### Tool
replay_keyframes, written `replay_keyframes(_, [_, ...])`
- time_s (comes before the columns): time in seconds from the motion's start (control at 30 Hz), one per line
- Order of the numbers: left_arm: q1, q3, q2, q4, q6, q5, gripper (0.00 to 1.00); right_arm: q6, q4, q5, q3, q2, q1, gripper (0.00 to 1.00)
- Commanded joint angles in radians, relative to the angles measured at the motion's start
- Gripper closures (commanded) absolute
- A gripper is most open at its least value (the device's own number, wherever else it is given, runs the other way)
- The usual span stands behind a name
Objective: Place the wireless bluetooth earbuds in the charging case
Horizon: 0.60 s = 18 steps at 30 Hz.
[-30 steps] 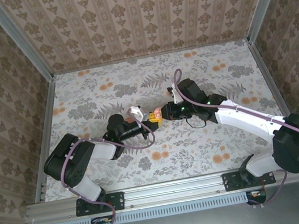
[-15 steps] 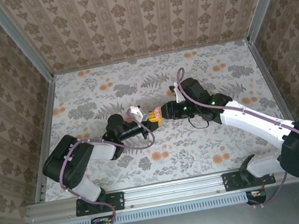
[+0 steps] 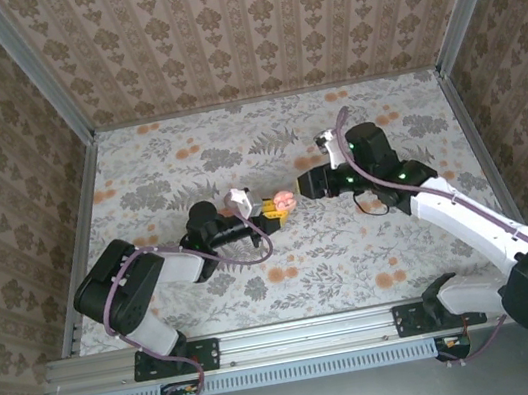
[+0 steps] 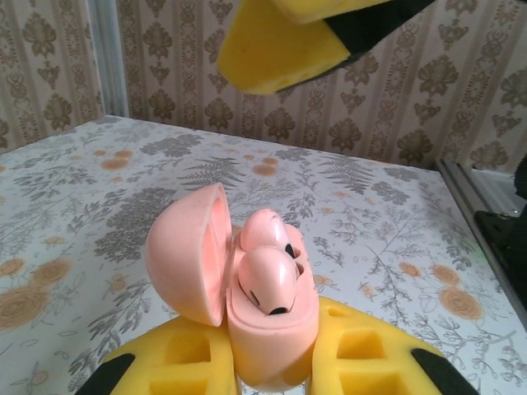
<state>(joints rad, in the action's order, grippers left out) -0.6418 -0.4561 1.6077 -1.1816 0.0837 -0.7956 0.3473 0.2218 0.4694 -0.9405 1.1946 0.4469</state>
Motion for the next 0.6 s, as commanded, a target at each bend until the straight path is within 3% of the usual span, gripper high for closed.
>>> replay_keyframes(0.0, [-0.003,-0.018,-0.031,-0.033,0.020,-0.084,0.90,-0.196,-0.105,0.165,0.063,-0.057,-0.029,0.46])
replay_keyframes(0.17, [-0.004,-0.032,-0.042,-0.033,0.041,-0.144,0.90,-0.389,-0.139,0.383,0.103,-0.079,-0.103,0.44])
replay_keyframes(0.33, [-0.004,-0.041,-0.057,-0.023,0.045,-0.184,0.90,-0.610,-0.097,0.519,0.111,-0.054,-0.138,0.42])
replay_keyframes(0.57, [-0.006,-0.042,-0.069,-0.026,0.039,-0.208,0.89,-0.727,-0.125,0.617,0.131,0.019,-0.144,0.37])
